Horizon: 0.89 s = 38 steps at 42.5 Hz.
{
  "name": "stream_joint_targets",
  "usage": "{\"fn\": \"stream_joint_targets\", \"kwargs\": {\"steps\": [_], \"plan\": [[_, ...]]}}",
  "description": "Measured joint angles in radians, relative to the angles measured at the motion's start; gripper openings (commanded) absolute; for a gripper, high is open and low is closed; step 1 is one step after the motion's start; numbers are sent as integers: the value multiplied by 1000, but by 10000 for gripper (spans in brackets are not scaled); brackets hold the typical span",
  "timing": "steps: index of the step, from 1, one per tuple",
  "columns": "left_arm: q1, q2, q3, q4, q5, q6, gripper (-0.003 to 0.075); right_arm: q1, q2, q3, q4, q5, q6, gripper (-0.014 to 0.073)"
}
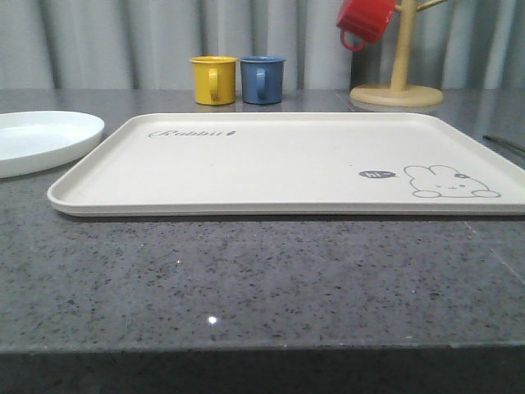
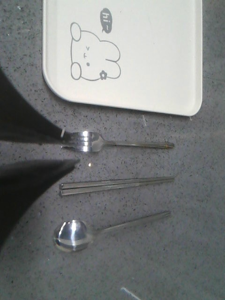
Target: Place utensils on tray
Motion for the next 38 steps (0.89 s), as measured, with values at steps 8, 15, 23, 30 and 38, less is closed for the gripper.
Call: {"fn": "stream_joint_targets", "kwargs": {"steps": [8,15,23,30,38], "plan": [[0,32,0,-2,-5,0,516,0,1,0,0,0,-5,510],[0,107,-14,-2,40,0,514,0,1,0,-1,0,-7,508],[1,261,-68,0,75,0,514,0,1,0,-1,1,-7,508],[51,453,-141,0,77,0,514,0,1,0,-1,1,-7,508],[176,640,-229,-117,77,87,514,0,1,0,-1,1,-9,508]]}}
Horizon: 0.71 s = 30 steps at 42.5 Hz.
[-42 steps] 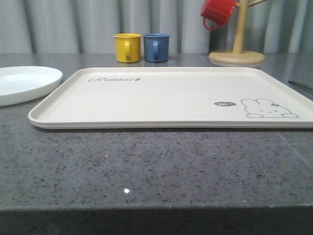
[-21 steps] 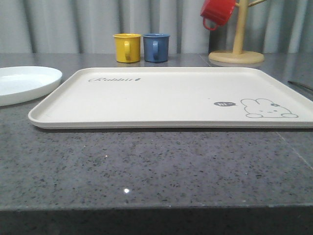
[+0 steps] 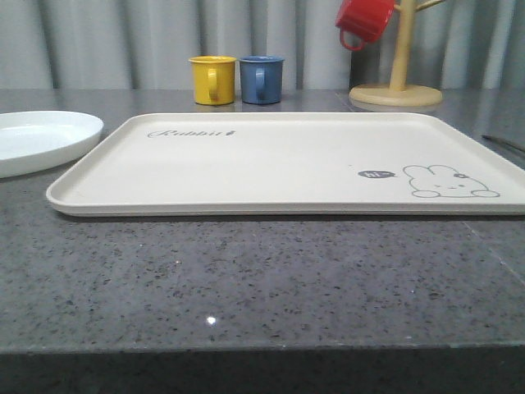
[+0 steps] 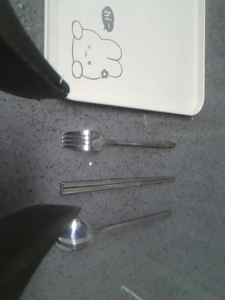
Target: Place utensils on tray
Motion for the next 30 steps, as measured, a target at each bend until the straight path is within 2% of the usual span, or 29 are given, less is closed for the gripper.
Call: {"fn": "stream_joint_targets", "kwargs": {"steps": [5,11,18,30], "plan": [[69,106,-49,-197,2,156,514,0,0,0,0,0,0,508],[96,209,-101,-373,2,301,514,0,0,0,0,0,0,508],[97,321,-162,-437,4,337,514,0,0,0,0,0,0,508],[99,426,-211,-449,-1,344,513,0,0,0,0,0,0,508]]}}
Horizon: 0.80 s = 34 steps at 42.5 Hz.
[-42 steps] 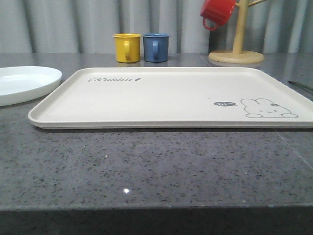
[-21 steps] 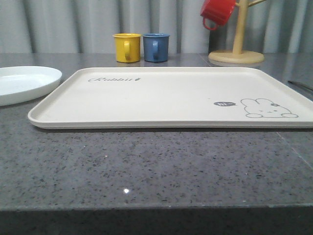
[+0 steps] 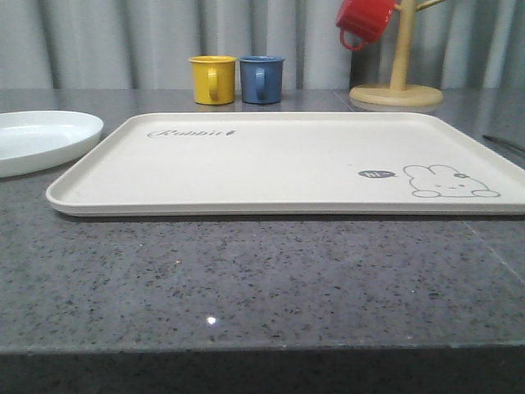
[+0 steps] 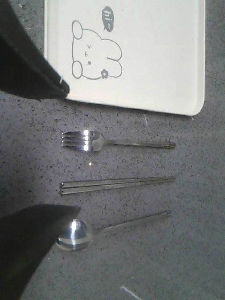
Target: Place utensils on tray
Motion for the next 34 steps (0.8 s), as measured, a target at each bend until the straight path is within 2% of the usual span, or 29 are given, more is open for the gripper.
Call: {"fn": "stream_joint_targets", "kwargs": {"steps": [3,6,16,23,34], "plan": [[0,10,-2,0,-2,2,496,0,0,0,0,0,0,508],[0,14,-5,-3,0,5,441,0,0,0,0,0,0,508],[0,18,-5,-3,16,27,136,0,0,0,0,0,0,508],[0,18,-5,-3,29,27,-21,0,0,0,0,0,0,508],[0,15,-81,-1,101,29,-20,0,0,0,0,0,0,508]]}}
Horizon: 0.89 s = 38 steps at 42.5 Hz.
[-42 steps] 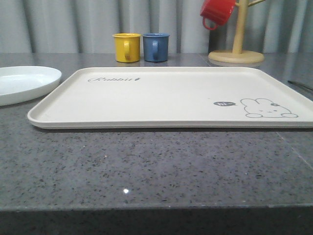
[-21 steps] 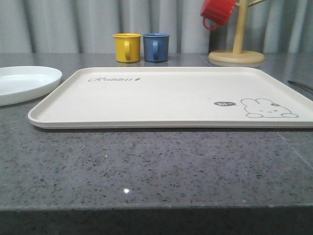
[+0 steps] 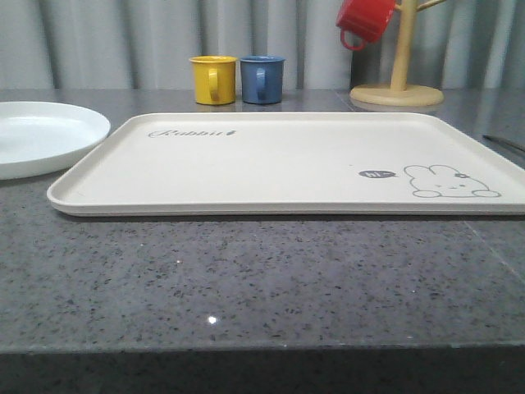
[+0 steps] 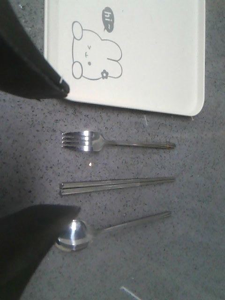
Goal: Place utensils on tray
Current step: 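Grasp the white plate rim with the left gripper and lift it, then lower the white plate onto the tray and open the left gripper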
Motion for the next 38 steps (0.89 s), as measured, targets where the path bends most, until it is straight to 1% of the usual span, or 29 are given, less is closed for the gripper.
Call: {"fn": "stream_joint_targets", "kwargs": {"steps": [5,9,26,32,38], "plan": [[-16,-17,-54,1,37,2,-20,0,0,0,0,0,-2,508],[-52,-27,-93,-3,66,2,-20,0,0,0,0,0,-2,508],[-337,-4,-113,-42,97,5,-20,0,0,0,0,0,-2,508],[-409,45,-114,-42,97,5,-20,0,0,0,0,0,-2,508],[-459,87,-114,-42,97,5,-20,0,0,0,0,0,-2,508]]}}
